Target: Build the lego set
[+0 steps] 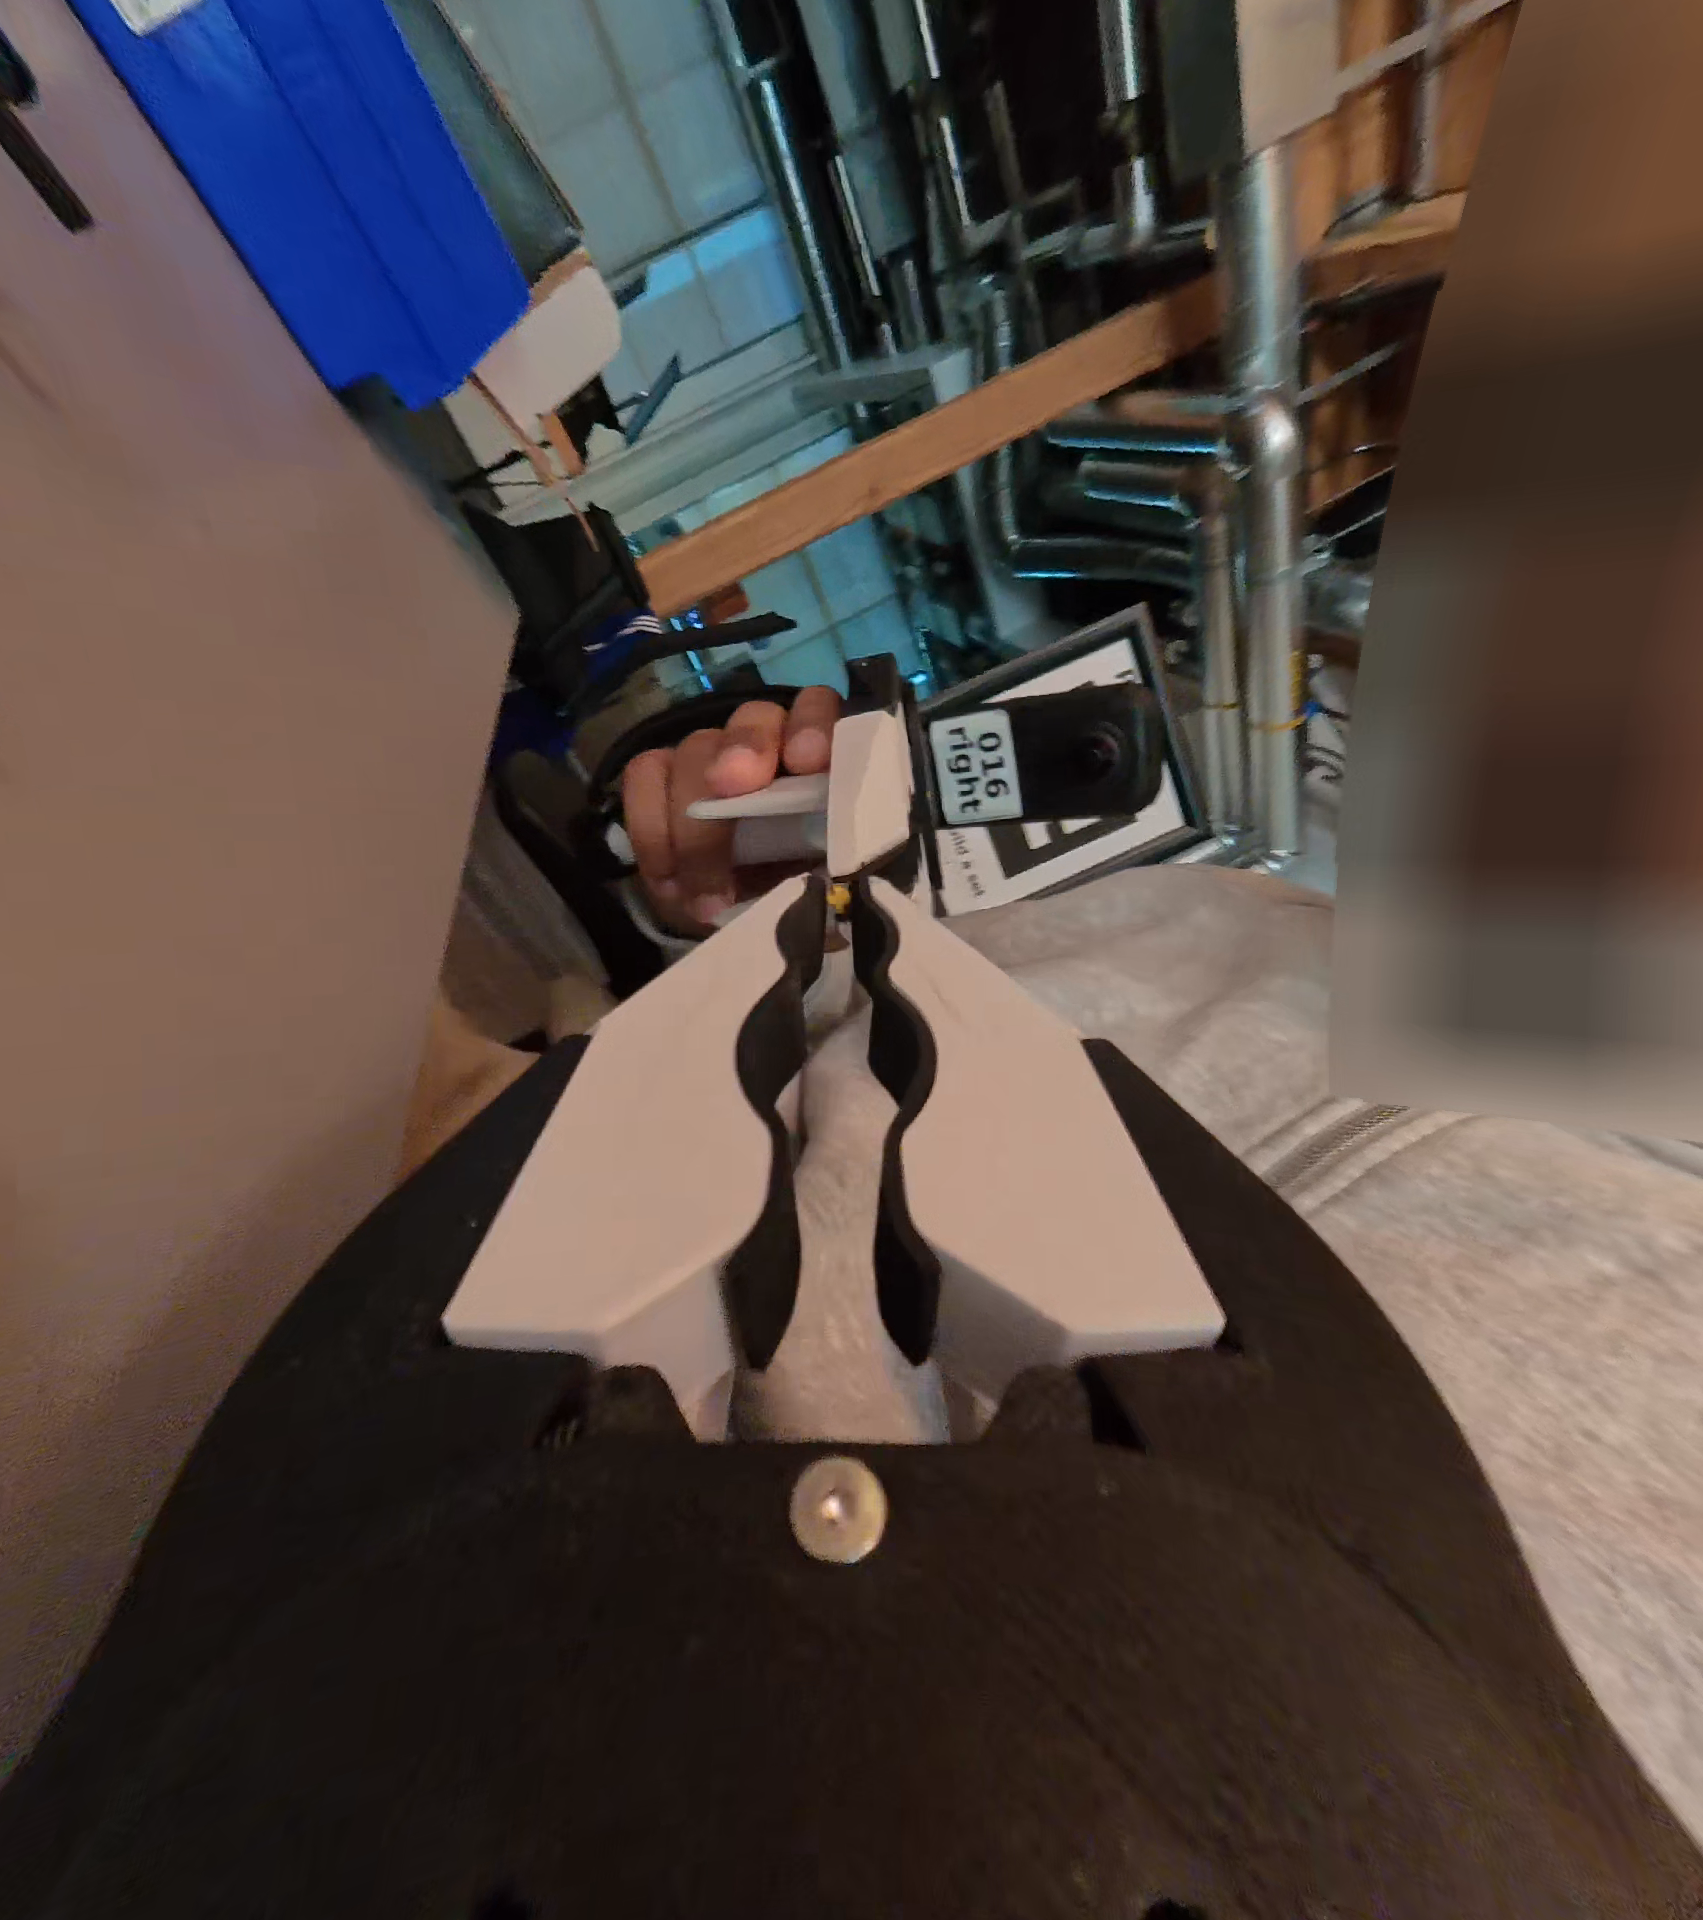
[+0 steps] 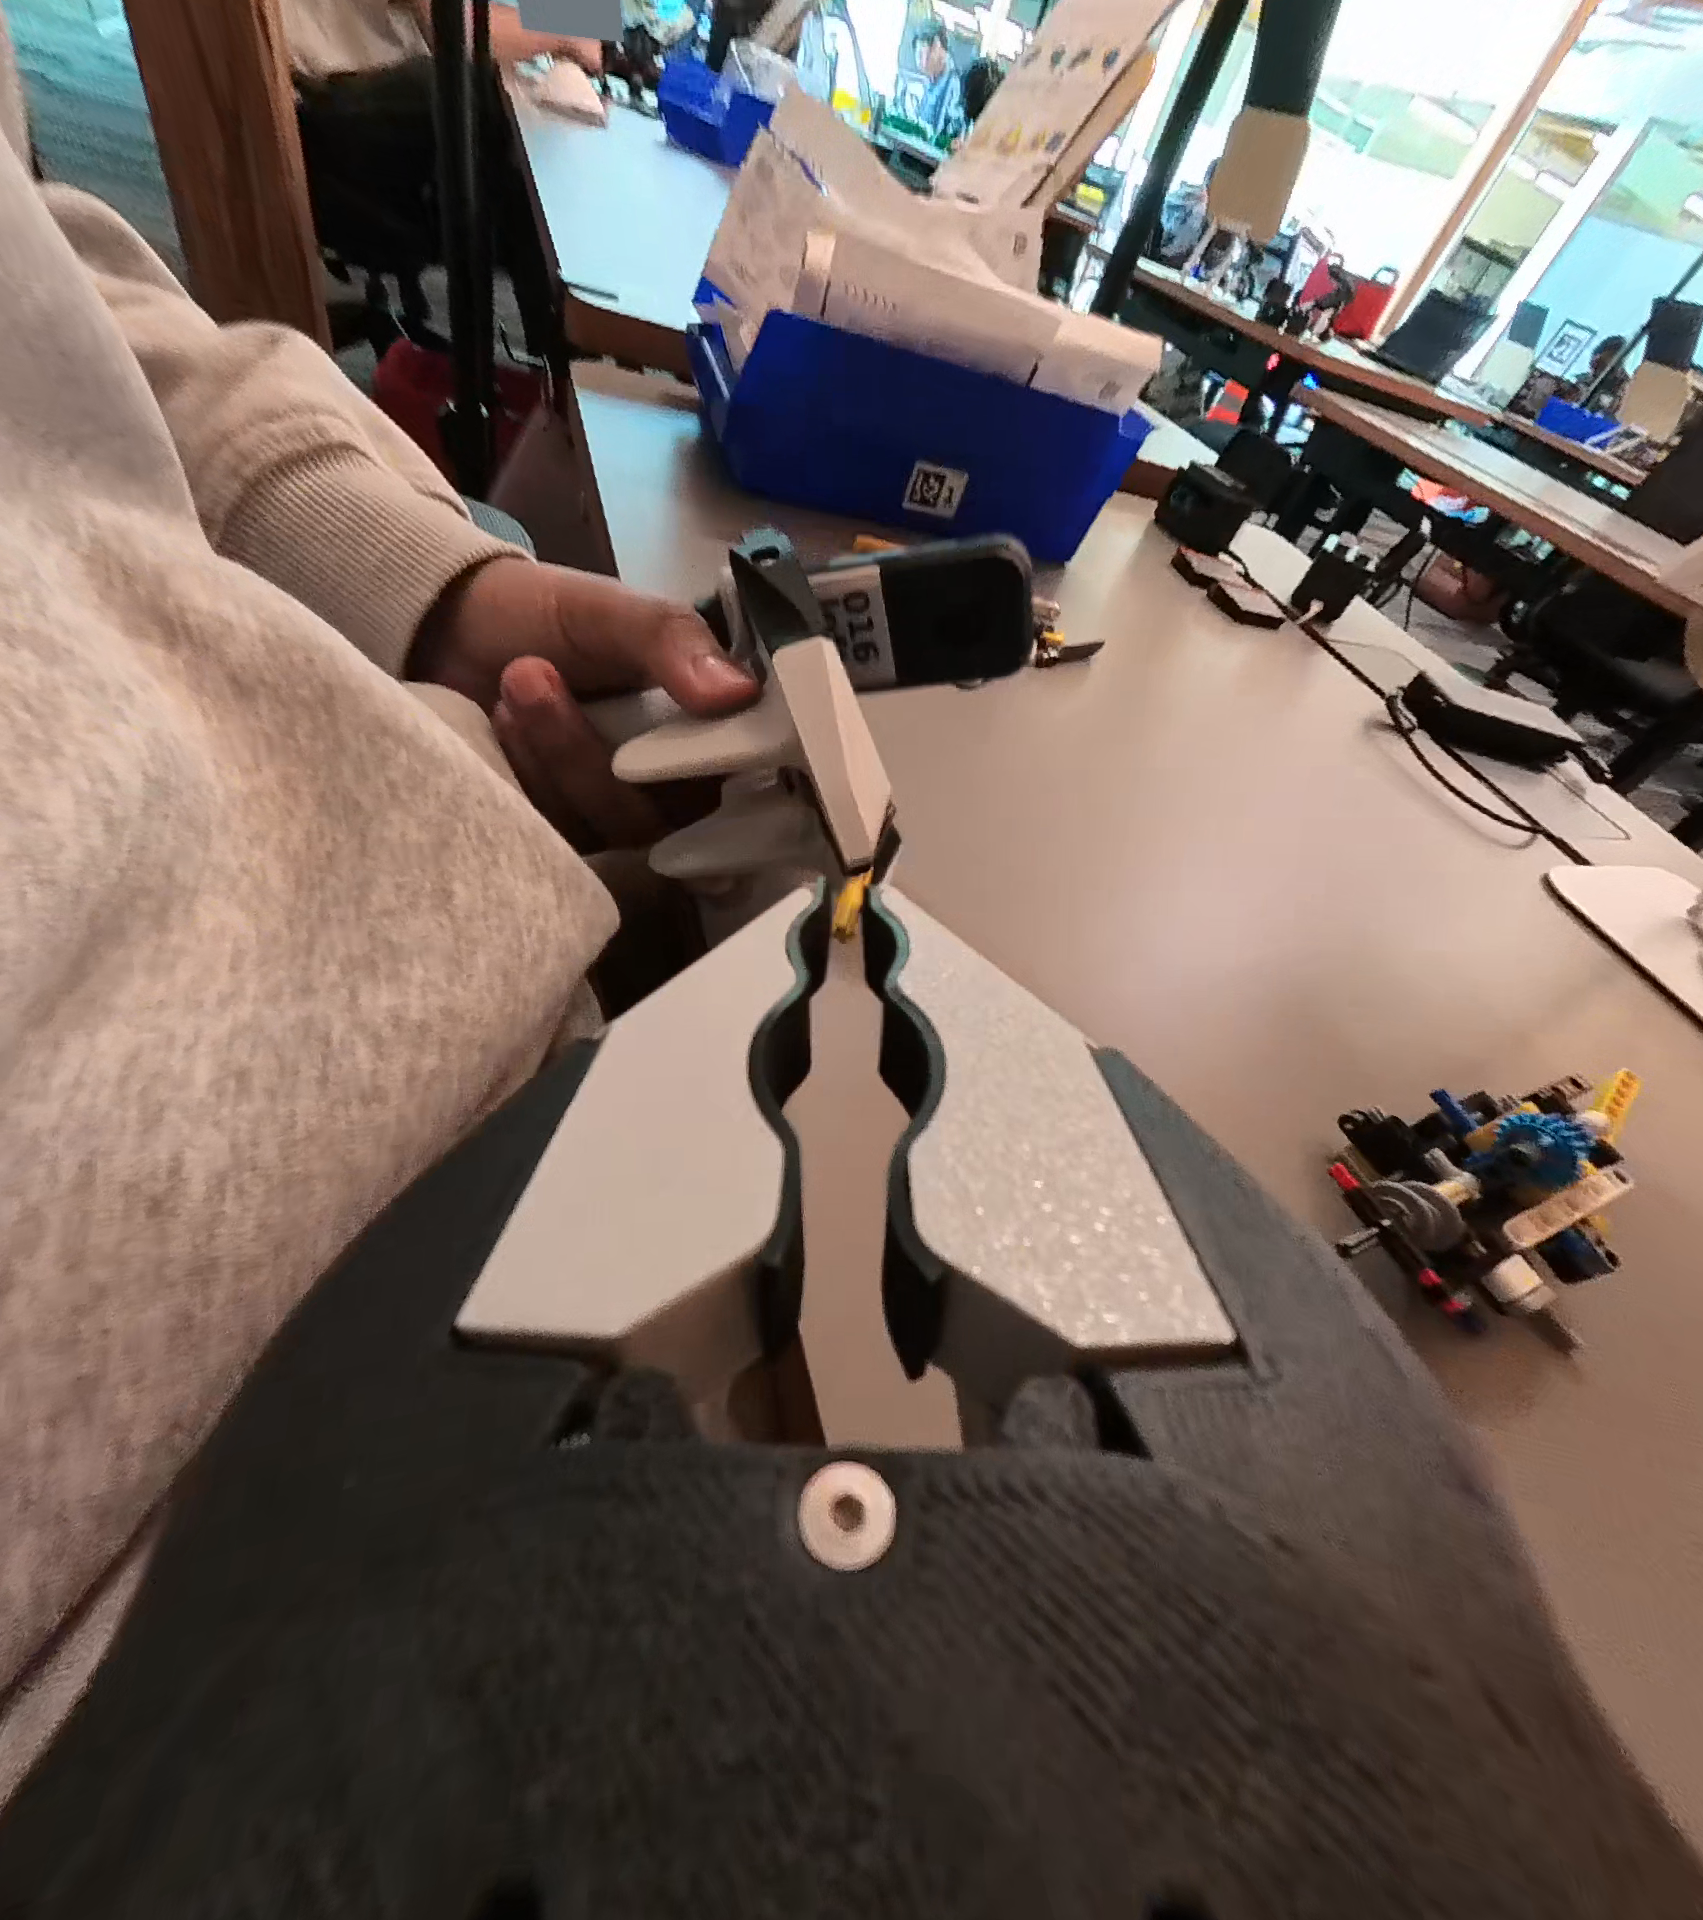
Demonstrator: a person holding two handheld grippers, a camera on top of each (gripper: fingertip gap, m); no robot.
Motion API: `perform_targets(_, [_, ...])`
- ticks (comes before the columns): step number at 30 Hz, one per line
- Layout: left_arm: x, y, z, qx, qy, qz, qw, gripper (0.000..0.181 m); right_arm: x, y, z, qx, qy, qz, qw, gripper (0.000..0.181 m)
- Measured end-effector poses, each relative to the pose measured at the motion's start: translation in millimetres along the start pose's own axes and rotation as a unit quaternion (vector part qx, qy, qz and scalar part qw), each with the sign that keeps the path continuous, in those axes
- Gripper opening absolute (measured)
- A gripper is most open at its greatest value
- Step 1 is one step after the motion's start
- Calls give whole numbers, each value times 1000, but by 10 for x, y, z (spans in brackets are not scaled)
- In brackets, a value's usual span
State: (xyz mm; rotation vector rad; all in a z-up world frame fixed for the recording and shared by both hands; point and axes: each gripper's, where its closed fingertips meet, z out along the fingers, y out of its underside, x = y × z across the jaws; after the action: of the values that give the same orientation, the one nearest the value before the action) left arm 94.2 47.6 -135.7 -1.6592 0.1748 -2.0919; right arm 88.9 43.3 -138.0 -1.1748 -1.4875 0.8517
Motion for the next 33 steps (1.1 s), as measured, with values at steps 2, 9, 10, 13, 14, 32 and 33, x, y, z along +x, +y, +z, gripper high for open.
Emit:
perform_targets(2, [41, 10, 12, -2, 20, -17, 1000, 1, -14, -47, -21, 15, -6, 5, 1000, 5])
perform_targets(9, [93, -2, 14, 8, 46, -41, 998, 2, -26, -49, -35, 13, -3, -6, 1000, 5])
perform_targets(10, [88, 2, 17, 7, 42, -39, 998, 2, -25, -54, -36, 13, -2, -7, 1000, 5])
perform_targets(13, [75, 13, 22, 3, 32, -31, 999, 2, -28, -60, -35, 14, -1, -6, 1000, 5])
perform_targets(14, [74, 13, 22, 3, 31, -31, 999, 2, -25, -57, -35, 14, -1, -4, 1000, 4])
perform_targets(32, [-405, -522, -188, -26, -237, 163, 957, 30, 345, -30, -259, 40, 39, 120, 991, 3])
perform_targets(33, [-507, -585, -203, -44, -277, 189, 941, 31, 369, -18, -273, 40, 43, 124, 991, 3])
